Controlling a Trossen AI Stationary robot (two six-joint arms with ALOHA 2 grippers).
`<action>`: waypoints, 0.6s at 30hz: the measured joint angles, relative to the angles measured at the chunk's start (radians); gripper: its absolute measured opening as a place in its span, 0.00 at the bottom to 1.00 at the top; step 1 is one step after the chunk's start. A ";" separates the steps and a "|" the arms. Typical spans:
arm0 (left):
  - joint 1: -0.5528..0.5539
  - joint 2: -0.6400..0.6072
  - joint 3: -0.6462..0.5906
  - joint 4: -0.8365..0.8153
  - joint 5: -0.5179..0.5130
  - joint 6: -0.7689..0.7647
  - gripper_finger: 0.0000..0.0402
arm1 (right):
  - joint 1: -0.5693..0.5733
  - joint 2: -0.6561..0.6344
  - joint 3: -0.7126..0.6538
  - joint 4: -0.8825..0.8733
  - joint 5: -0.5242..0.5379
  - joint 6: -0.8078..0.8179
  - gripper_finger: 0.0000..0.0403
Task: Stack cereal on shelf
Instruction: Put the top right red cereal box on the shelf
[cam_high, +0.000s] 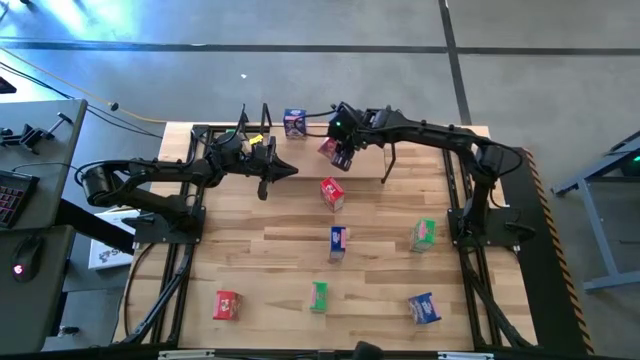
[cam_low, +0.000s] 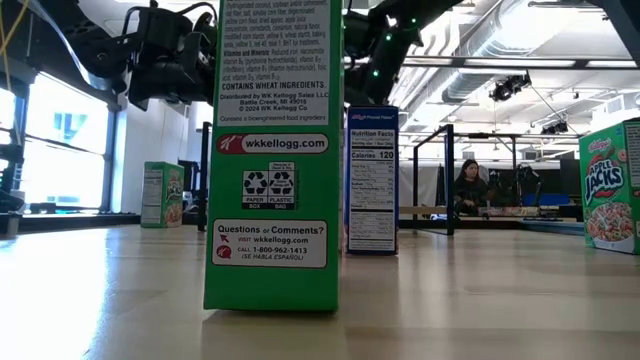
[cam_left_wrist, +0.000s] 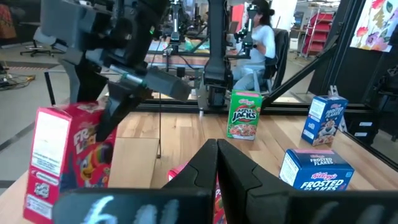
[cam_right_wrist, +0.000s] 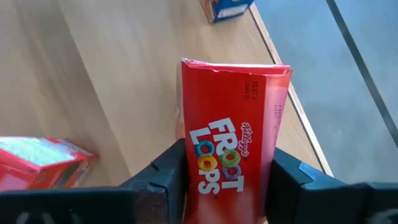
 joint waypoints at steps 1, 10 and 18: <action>0.000 0.000 0.000 0.000 0.000 0.000 0.01 | 0.000 0.004 0.000 0.001 0.002 0.000 0.37; 0.000 0.000 0.000 -0.001 0.000 0.000 0.01 | 0.001 0.011 0.000 0.013 0.037 -0.006 0.60; 0.000 0.000 0.000 -0.001 0.000 0.000 0.01 | 0.026 -0.020 0.056 -0.078 0.036 -0.028 0.55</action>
